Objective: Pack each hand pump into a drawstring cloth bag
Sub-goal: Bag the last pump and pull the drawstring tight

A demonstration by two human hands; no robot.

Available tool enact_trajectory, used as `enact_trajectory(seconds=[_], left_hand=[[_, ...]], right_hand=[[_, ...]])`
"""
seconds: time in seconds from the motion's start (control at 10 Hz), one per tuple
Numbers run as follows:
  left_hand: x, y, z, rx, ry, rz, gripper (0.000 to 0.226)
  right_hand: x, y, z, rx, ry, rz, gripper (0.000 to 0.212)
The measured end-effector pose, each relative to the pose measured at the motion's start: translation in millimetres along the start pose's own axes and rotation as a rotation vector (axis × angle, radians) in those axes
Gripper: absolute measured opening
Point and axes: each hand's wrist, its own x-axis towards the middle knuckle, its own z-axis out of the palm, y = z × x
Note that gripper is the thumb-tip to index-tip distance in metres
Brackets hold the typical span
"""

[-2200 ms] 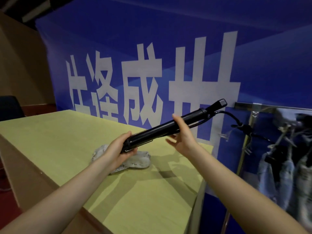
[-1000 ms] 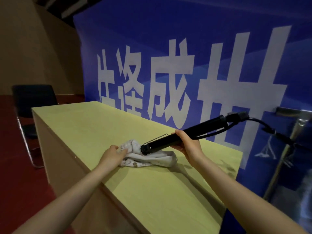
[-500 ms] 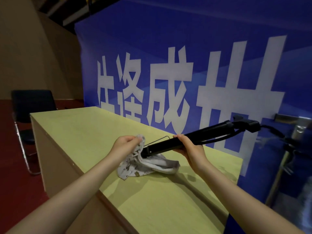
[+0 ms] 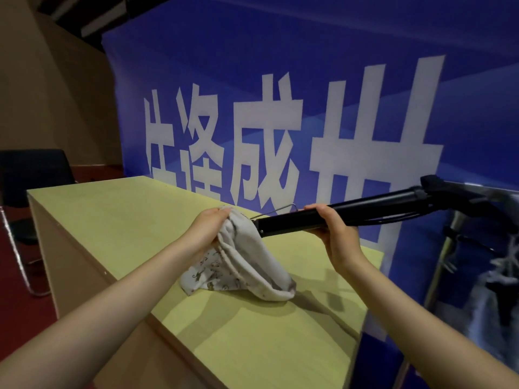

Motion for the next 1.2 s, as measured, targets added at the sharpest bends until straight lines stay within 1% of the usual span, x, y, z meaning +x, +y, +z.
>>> enact_trajectory(seconds=[0.1, 0.2, 0.3, 0.4, 0.5, 0.6, 0.7, 0.8, 0.9, 1.0, 1.1, 1.2], left_hand=[[2, 1, 6, -0.002, 0.034, -0.047, 0.03], [-2, 1, 16, 0.054, 0.038, 0.021, 0.03], [1, 0, 21, 0.089, 0.121, 0.025, 0.034], [5, -3, 19, 0.068, 0.145, -0.018, 0.031], [9, -7, 17, 0.014, 0.158, -0.131, 0.03], [8, -5, 19, -0.064, 0.147, -0.162, 0.029], [-1, 8, 30, -0.082, 0.059, -0.069, 0.026], [-12, 24, 42, -0.036, -0.012, 0.039, 0.03], [-18, 35, 53, -0.1, -0.054, 0.057, 0.029], [-16, 38, 66, -0.287, -0.046, 0.032, 0.025], [-2, 42, 64, 0.163, 0.207, 0.117, 0.06], [-20, 79, 67, -0.215, -0.168, 0.132, 0.04]], right_hand=[[1, -9, -4, -0.002, 0.002, -0.01, 0.019], [2, -16, -10, -0.019, 0.012, -0.029, 0.017], [4, -20, -16, -0.046, 0.083, -0.026, 0.015], [6, -23, -22, -0.038, 0.121, -0.028, 0.014], [7, -28, -27, 0.007, 0.127, -0.007, 0.016], [4, -29, -26, 0.017, 0.051, -0.007, 0.017], [-2, -19, -18, -0.03, -0.027, 0.021, 0.018], [-3, -8, -9, -0.123, -0.018, 0.051, 0.015], [-8, 1, -1, -0.19, -0.052, 0.078, 0.013], [-18, 8, 13, -0.237, -0.106, 0.064, 0.018], [-20, 6, 24, -0.212, -0.13, 0.08, 0.011], [-14, 3, 31, -0.187, -0.122, 0.12, 0.012]])
